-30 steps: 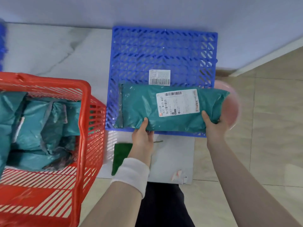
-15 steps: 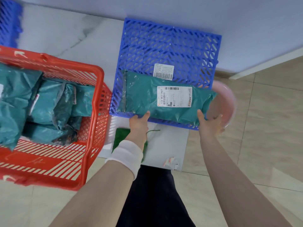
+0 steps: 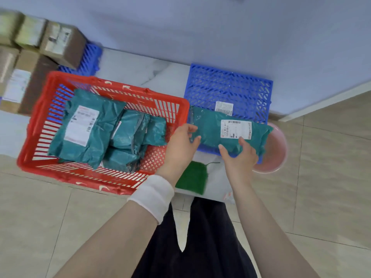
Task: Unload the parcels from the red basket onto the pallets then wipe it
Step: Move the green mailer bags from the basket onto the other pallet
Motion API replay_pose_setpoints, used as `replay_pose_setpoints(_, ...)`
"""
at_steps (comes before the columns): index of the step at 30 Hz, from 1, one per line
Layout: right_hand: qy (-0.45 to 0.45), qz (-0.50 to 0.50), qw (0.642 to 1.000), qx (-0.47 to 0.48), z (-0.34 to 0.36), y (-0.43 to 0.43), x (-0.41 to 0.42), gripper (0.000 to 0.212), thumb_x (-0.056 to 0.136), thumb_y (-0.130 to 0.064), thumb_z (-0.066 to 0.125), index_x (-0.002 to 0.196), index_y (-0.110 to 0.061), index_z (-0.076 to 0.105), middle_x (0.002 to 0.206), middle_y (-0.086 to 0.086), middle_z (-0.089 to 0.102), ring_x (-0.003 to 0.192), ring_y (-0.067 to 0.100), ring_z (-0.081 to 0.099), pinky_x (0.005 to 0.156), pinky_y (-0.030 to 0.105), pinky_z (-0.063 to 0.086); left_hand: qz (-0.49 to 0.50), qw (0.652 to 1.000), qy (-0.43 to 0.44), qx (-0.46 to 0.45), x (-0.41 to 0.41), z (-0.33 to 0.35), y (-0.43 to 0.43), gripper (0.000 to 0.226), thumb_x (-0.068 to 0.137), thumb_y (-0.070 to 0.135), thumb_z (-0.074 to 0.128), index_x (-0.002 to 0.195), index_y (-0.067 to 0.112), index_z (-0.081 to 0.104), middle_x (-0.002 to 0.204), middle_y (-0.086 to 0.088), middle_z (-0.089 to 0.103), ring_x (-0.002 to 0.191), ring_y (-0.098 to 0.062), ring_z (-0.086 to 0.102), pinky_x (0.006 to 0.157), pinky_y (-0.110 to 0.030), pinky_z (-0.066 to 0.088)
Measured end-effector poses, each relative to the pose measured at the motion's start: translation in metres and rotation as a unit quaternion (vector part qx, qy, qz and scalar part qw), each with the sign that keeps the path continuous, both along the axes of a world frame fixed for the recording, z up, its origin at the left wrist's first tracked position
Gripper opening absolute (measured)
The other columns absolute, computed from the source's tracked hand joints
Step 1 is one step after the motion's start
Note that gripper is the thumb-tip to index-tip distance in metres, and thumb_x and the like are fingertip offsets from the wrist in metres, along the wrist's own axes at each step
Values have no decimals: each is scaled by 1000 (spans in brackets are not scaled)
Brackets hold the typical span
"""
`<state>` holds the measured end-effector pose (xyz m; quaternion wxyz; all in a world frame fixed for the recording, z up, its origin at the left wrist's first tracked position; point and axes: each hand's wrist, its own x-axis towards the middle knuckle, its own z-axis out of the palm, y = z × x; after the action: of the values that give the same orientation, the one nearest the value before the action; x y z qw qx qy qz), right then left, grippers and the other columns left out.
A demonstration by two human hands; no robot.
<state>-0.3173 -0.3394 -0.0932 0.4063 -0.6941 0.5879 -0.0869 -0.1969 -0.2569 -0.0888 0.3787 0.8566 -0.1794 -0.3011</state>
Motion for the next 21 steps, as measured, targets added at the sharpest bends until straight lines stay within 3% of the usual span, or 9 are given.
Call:
replay_pose_setpoints(3, -2, 8, 1000, -11, 10, 46, 37, 65, 78, -30, 71, 134, -10, 43, 133, 11, 47, 128, 28, 33, 106, 29, 16, -28, 999, -29, 7, 38, 13, 43, 23, 83, 16, 60, 106, 16, 58, 109, -4, 61, 100, -19, 58, 87, -26, 41)
replay_pose_setpoints(5, -2, 27, 999, -22, 14, 77, 65, 63, 78, -31, 71, 132, -10, 45, 132, 11, 49, 128, 27, 35, 110, 34, 17, -34, 998, -58, 8, 66, 18, 72, 23, 83, 16, 60, 106, 15, 58, 110, -5, 61, 103, -20, 57, 90, -33, 44)
replay_pose_setpoints(7, 3, 57, 998, -27, 17, 104, 92, 62, 78, -32, 70, 130, -9, 47, 131, 12, 50, 127, 27, 37, 110, 38, 19, -21, 997, -70, 17, 90, 21, 101, 24, 84, 17, 60, 108, 13, 57, 112, -6, 61, 106, -21, 56, 92, -34, 43)
replay_pose_setpoints(11, -2, 71, 997, -9, 17, 141, 131, 58, 78, -33, 70, 127, -10, 50, 128, 11, 54, 124, 28, 42, 104, 31, 19, 19, 997, -59, 49, 125, 16, 149, 30, 85, 20, 60, 113, 11, 55, 118, -7, 59, 111, -22, 55, 95, -34, 42)
replay_pose_setpoints(16, -33, 93, 990, 104, -6, 178, 163, 59, 78, -33, 70, 127, -9, 49, 126, 10, 55, 120, 25, 48, 104, 40, 36, 75, 992, -42, 96, 163, -1, 199, 36, 84, 20, 63, 117, 9, 53, 121, -12, 56, 114, -26, 53, 96, -37, 42)
replay_pose_setpoints(21, -34, 73, 969, 234, -28, 222, 203, 59, 79, -32, 70, 128, -7, 47, 123, 6, 56, 114, 22, 53, 93, 27, 39, 116, 986, -26, 115, 204, -18, 242, 41, 85, 17, 61, 123, 9, 50, 126, -14, 53, 118, -27, 48, 97, -33, 37)
